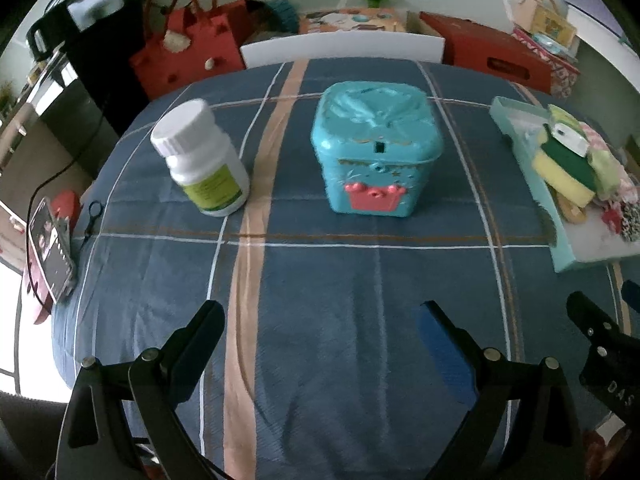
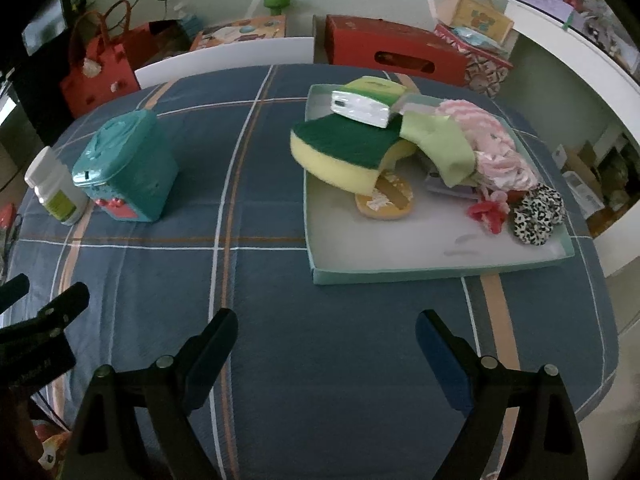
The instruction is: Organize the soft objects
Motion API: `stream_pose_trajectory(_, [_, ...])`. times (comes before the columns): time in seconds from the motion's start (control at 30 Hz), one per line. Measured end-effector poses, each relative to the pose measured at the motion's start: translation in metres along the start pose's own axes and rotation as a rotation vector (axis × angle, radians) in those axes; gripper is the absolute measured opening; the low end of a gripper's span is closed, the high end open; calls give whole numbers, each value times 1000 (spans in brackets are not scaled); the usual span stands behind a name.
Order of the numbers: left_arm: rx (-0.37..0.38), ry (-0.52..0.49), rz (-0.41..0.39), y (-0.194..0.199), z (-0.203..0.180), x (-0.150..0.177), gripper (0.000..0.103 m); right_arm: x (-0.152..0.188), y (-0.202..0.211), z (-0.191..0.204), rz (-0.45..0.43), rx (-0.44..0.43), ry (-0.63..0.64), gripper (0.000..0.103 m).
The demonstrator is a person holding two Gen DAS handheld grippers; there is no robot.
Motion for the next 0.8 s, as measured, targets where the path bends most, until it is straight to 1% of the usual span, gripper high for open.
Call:
stream_pose_trajectory(0.1, [26, -21, -11, 1, -6, -1, 97, 1, 1, -2, -1, -7, -16, 92])
stream_pose_trajectory(0.37, [38, -21, -29, 4, -7, -1, 97, 2, 2, -8, 0, -4, -49, 92])
stream_pose_trajectory(0.8, [30, -40, -51, 8, -10, -2, 97, 1, 5, -13, -16, -9, -75, 92])
Point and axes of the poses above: each gripper's, at about its wrist camera, not at the fingertips, and y roughly against the way its jaws point, z to its left, x to its underside, the point moved 6 cm from there along -y, roughly the way its jaws point, and after that the axes turned 3 degrees about x, right-handed, at the moved point
